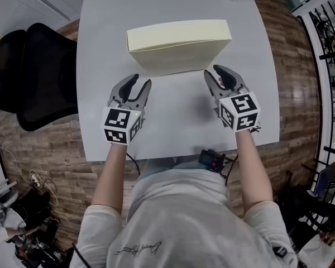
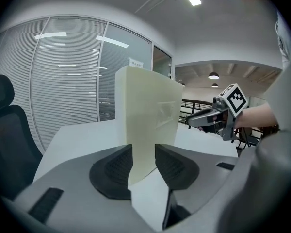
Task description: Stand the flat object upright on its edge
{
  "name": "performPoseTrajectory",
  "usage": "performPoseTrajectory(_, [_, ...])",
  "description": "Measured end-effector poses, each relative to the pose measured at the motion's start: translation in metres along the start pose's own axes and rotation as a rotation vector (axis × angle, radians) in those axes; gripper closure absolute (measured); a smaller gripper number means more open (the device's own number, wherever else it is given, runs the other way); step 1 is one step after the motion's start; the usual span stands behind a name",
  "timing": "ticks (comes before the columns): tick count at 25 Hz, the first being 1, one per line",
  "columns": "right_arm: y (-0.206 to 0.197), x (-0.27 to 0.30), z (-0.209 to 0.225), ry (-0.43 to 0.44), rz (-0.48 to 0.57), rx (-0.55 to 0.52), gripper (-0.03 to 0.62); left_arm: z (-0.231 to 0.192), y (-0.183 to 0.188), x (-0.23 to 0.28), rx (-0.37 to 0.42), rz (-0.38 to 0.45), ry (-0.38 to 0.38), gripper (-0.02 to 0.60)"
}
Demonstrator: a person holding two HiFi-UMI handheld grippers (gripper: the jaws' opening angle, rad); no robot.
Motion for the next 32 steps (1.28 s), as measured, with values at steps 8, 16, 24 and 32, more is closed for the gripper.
performPoseTrajectory(8, [0.011,-0.025,-0.038,0.045,0.018,-0.015,0.562,0.010,-0.013,-0.030,-0.003,-0.035,-0.012,0.556])
performPoseTrajectory(16, [0.019,-0.046,-0.072,0.080,0.007,-0.051,0.568,0.051,-0.017,-0.055,0.012,-0.008,-0.069,0.569])
performPoseTrajectory(24, [0.018,-0.063,-0.082,0.076,0.008,-0.028,0.569,0.058,-0.009,-0.069,0.014,0.030,-0.044,0.569])
performPoseTrajectory(32, [0.021,-0.058,-0.088,0.076,0.010,-0.016,0.569,0.052,-0.006,-0.072,0.011,0.025,-0.049,0.569])
Point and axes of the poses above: the fingertips, and each gripper's own axes: x forward along the fingers, z to its right, y out of its top, the point moved 2 cm from there along -x, backward along the fingers, and after that the axes turned 13 degrees about -x, right-handed, at the moved point
